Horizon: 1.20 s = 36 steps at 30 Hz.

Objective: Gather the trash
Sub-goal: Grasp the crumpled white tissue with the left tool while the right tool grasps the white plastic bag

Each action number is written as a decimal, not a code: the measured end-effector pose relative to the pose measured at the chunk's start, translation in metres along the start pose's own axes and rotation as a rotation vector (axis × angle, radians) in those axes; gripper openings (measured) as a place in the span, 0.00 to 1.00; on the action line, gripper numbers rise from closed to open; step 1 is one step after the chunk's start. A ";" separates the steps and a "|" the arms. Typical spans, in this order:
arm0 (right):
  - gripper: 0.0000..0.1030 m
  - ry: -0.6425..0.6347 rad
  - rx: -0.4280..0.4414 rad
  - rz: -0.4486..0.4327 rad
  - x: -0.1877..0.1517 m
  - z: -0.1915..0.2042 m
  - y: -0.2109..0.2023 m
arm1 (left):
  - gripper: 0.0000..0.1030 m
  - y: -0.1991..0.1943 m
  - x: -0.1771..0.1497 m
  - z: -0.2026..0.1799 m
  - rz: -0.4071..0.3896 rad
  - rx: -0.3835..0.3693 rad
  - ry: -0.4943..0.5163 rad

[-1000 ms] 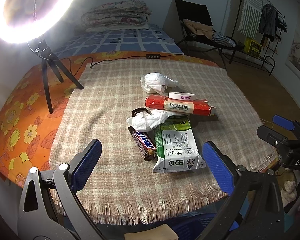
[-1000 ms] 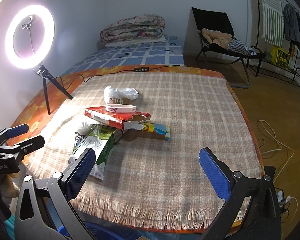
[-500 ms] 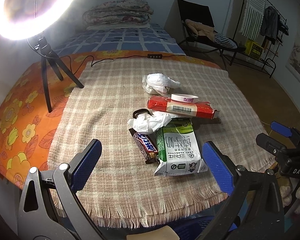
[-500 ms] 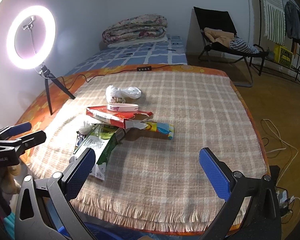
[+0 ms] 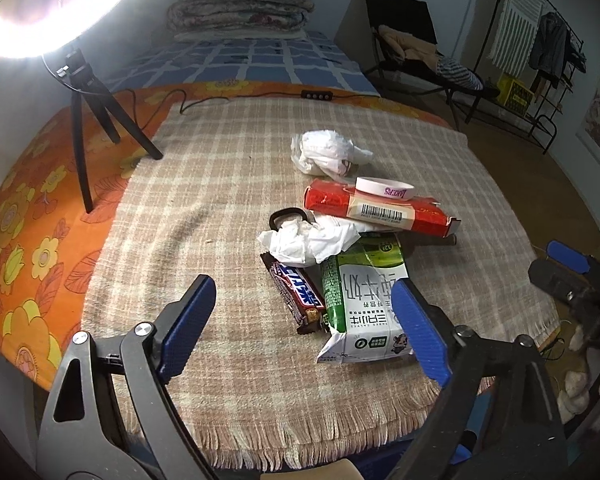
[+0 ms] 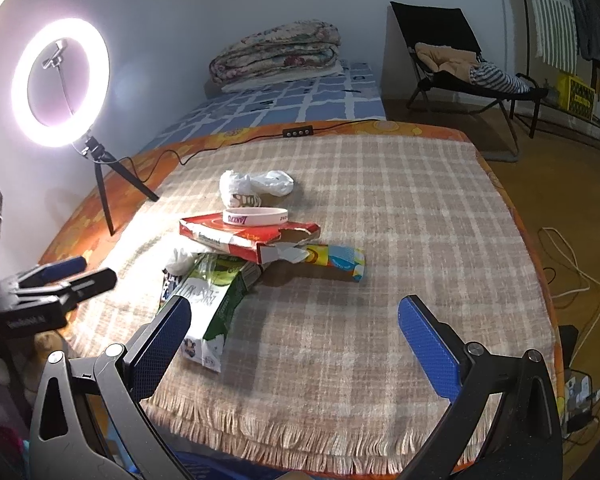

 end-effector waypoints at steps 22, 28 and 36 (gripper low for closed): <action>0.99 -0.022 0.124 0.105 0.088 0.048 0.087 | 0.64 0.070 0.044 0.032 0.111 -0.079 -0.100; 0.99 -0.051 0.151 0.146 0.117 0.075 0.128 | 0.51 0.083 0.047 0.039 0.125 -0.099 -0.123; 0.97 -0.171 0.085 0.233 0.117 0.109 0.185 | 0.28 0.093 0.045 0.048 0.151 -0.141 -0.162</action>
Point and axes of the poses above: each gripper's, at about its wrist camera, not at the fingertips, and y roughly the way its jaws point, z to its left, x to its top, the point moved 4 cm from there along y, roughly the way its jaws point, and after that the axes turned 10 degrees about y, right-handed, at the moved point
